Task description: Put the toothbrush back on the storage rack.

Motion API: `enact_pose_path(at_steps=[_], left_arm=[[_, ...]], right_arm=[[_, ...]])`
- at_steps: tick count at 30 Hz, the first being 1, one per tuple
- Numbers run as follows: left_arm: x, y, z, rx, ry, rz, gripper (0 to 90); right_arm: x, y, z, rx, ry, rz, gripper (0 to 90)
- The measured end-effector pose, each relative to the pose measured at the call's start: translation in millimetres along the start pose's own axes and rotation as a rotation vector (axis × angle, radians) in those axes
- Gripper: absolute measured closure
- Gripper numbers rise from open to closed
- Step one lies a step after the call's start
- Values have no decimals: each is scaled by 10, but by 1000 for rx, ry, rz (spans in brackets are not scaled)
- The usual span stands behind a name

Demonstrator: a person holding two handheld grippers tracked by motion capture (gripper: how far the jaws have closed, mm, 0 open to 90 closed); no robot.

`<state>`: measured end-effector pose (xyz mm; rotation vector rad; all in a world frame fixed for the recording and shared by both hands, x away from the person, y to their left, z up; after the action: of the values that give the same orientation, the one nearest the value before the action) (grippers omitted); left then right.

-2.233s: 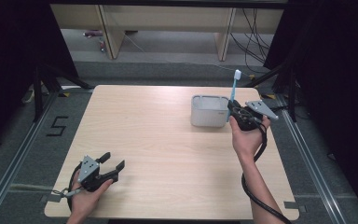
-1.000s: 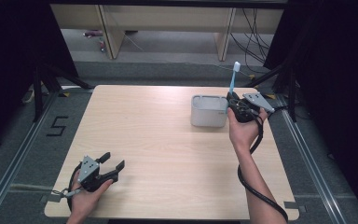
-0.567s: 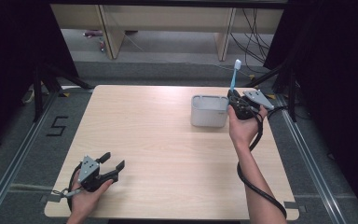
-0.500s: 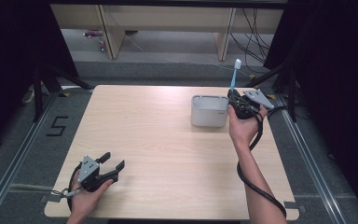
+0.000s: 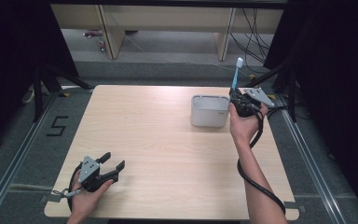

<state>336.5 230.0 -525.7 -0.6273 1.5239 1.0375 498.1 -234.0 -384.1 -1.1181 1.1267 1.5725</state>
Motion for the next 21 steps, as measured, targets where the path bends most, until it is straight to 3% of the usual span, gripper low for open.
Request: enact_pose_path(at_steps=[7, 11, 16, 17, 21], left_arm=[[0, 0, 1, 0, 1, -1, 314], [0, 3, -1, 0, 0, -3, 314], [-1, 3, -1, 1, -8, -2, 316], [-1, 2, -1, 2, -8, -4, 316], [0, 4, 1, 1, -7, -4, 316]], right_arm=[[-10, -39, 8, -3, 9, -15, 791], [-10, -52, 30, -1, -11, -3, 791], [4, -101, 21, -3, 6, -13, 791], [5, -99, 38, -5, -14, -2, 791], [4, -124, 31, -3, 6, -10, 791]])
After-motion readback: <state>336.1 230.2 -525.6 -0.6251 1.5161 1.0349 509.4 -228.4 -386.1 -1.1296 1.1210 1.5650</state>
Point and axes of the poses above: each handheld gripper's, and its own axes: y roughly backward along the jaws, x roughly out of its underside, z roughly to its left, the point moved 1 cm from there along -y, roughly forward along the jaws, and after that the axes turned 5 degrees about -y, right-handed, at the moved point
